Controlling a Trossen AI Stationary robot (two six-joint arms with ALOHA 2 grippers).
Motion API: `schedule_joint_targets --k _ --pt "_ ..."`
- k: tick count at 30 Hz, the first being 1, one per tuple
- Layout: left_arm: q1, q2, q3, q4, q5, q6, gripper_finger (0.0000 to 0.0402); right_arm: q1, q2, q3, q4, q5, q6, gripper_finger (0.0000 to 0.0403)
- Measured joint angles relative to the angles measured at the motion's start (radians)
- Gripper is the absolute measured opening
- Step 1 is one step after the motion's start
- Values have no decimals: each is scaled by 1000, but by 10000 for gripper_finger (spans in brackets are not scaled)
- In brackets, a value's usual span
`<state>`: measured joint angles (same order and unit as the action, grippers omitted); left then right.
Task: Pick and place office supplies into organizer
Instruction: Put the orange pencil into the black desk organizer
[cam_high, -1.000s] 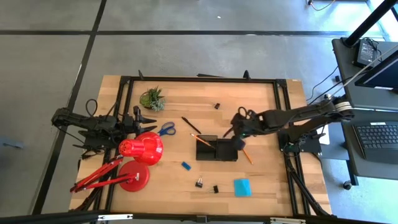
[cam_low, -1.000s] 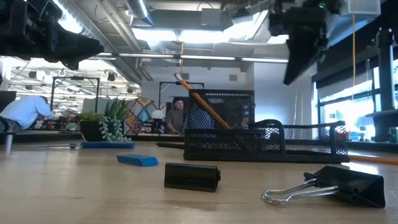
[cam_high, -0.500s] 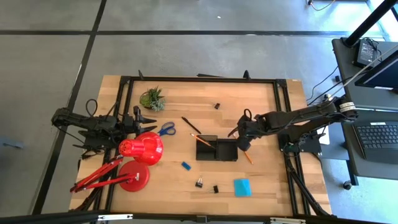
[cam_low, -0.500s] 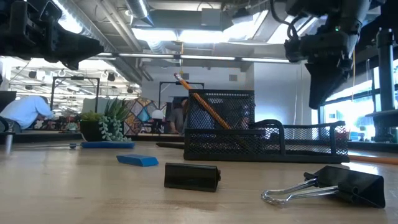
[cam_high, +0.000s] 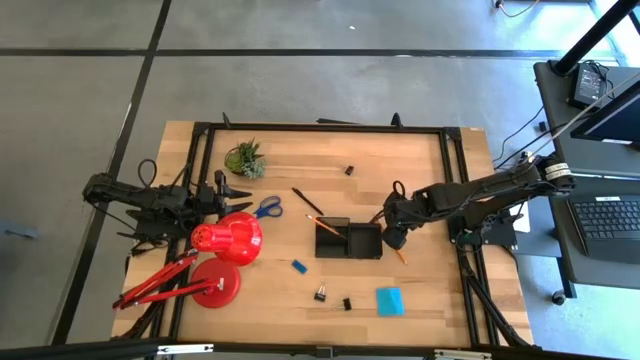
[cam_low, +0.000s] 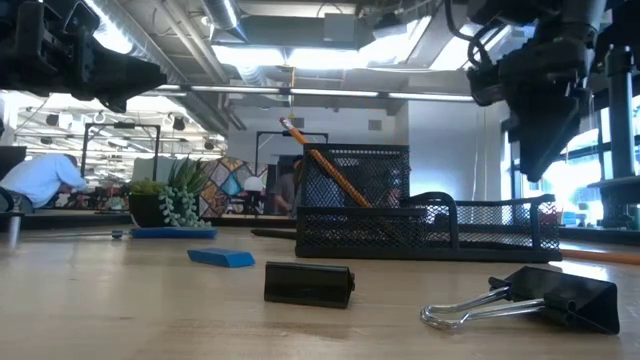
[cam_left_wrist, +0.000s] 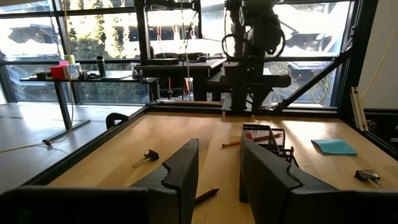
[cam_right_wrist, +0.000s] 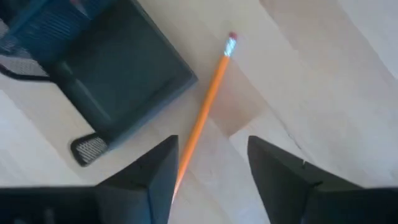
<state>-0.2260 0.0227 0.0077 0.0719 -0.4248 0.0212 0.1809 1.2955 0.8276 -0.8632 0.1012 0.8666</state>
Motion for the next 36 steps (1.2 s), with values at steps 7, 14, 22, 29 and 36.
schedule_joint_targets --k 7,14,22,29,36 --pt "0 0 0 0 0 0 111 58 91 0 -18 -1 97 166" --pt "0 0 0 0 0 0 111 94 189 0 -8 -20 153 160" --pt "0 0 0 0 0 0 111 107 261 0 60 -48 176 157" --pt "0 0 0 0 0 0 111 107 330 1 63 -65 175 157" --pt "0 0 0 0 0 0 111 105 361 5 73 -91 146 156"
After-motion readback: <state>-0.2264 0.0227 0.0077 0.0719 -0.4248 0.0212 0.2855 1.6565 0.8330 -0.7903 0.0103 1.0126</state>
